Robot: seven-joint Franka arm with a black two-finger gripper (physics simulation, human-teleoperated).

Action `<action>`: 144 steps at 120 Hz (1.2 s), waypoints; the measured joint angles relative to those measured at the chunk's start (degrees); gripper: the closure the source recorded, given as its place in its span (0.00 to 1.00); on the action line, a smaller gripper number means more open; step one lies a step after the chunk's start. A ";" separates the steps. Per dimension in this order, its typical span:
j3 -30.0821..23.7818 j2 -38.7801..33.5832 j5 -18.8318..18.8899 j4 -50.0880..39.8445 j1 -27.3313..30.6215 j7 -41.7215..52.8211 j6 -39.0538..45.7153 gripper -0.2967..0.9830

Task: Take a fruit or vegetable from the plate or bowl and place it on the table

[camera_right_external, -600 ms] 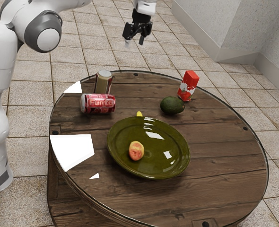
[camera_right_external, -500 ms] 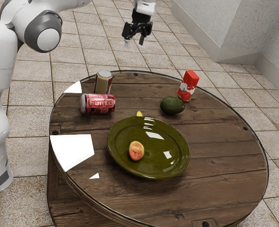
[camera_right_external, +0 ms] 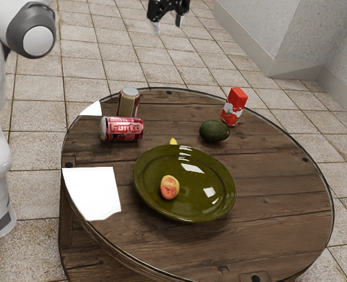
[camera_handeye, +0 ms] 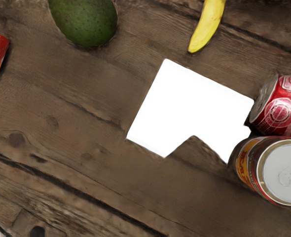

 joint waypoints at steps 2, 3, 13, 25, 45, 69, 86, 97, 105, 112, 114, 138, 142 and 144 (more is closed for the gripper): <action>-0.03 -0.13 -0.02 0.00 -0.39 0.06 -0.07 0.23; -0.04 -0.18 -0.02 -0.01 -0.61 0.09 -0.11 0.23; -0.02 -0.18 0.01 -0.70 -3.83 0.37 -0.56 0.23; 0.32 0.19 0.18 -1.62 -7.06 0.74 -1.51 0.23; 0.03 1.20 -0.01 -1.88 -6.17 1.21 -2.57 0.23; -0.10 3.28 -0.42 -1.90 -13.67 1.45 -3.30 0.23; 0.09 2.29 -0.02 -3.54 -17.88 1.50 -3.25 0.23; 0.21 -0.32 0.80 -9.13 -24.93 1.48 -2.56 0.23; 0.03 -0.80 1.07 -10.53 -30.61 1.44 -3.10 0.23; -0.06 -0.50 0.91 -11.72 -34.61 1.48 -3.58 0.23; -0.02 -0.59 0.89 -12.58 -35.60 1.52 -3.45 0.23; 1.58 -11.98 0.25 -34.23 -42.24 1.92 5.32 0.23; 2.43 -14.21 0.02 -37.37 -39.75 1.95 7.57 0.23; 2.80 -15.00 -0.09 -38.71 -38.69 1.97 8.71 0.23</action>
